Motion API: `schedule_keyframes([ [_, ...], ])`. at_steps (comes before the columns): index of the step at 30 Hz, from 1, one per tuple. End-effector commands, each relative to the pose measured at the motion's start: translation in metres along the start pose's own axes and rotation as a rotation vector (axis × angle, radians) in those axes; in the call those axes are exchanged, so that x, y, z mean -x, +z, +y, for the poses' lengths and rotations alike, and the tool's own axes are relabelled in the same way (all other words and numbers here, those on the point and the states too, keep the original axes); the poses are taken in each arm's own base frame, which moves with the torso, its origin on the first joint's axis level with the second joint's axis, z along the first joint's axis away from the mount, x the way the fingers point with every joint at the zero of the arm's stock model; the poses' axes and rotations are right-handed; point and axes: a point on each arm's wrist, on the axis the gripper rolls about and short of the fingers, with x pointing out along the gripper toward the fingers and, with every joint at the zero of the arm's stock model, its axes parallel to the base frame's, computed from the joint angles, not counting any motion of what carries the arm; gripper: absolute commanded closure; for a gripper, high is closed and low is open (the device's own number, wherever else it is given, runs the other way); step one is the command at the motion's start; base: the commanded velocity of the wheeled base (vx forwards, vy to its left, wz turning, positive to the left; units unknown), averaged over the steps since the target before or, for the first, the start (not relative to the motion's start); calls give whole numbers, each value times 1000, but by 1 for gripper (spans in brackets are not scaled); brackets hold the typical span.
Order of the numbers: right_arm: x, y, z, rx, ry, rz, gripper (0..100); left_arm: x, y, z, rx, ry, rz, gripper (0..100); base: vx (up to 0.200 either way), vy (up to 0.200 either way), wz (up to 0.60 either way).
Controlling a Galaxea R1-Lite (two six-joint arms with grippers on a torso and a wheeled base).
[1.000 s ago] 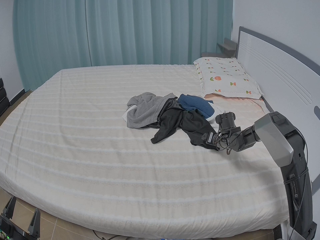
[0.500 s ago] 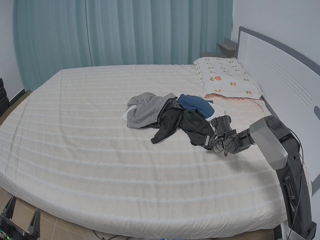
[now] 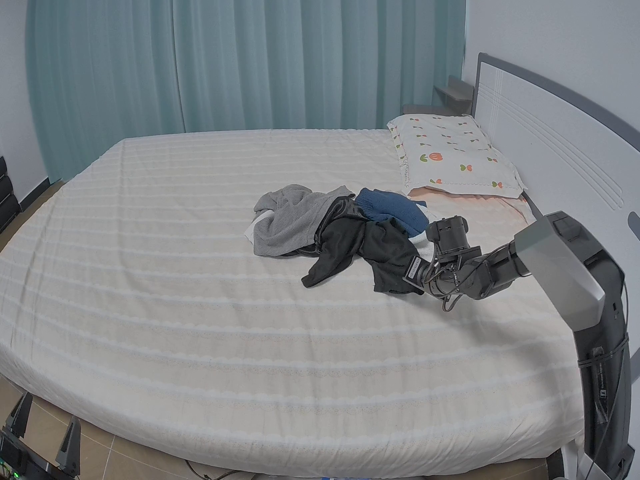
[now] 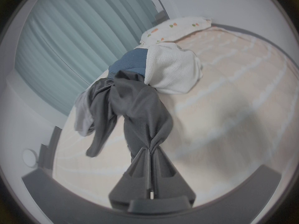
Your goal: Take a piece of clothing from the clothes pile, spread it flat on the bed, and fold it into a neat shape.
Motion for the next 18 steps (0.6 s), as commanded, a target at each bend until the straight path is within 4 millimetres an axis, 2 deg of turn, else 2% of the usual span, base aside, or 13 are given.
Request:
schedule_keyframes([
  [1,84,19,9,-144,124,57,100,0,-4,0,1,1,0,0,0,0,0],
  [5,132,20,14,-181,202,75,100,0,-4,0,1,1,0,0,0,0,0],
  [6,138,20,15,-180,215,75,100,0,-4,0,1,1,0,0,0,0,0],
  [7,160,22,18,-178,260,71,100,0,-4,0,1,1,0,0,0,0,0],
  [14,246,22,37,-152,432,22,100,0,-5,0,1,1,1,0,0,0,0],
  [15,246,22,37,-152,432,22,100,0,-5,0,1,1,1,0,0,0,0],
  [17,277,25,40,-138,497,-15,100,0,-4,0,1,1,-2,0,0,0,0],
  [18,279,25,41,-138,501,-17,100,0,-4,0,1,1,0,0,0,0,0],
])
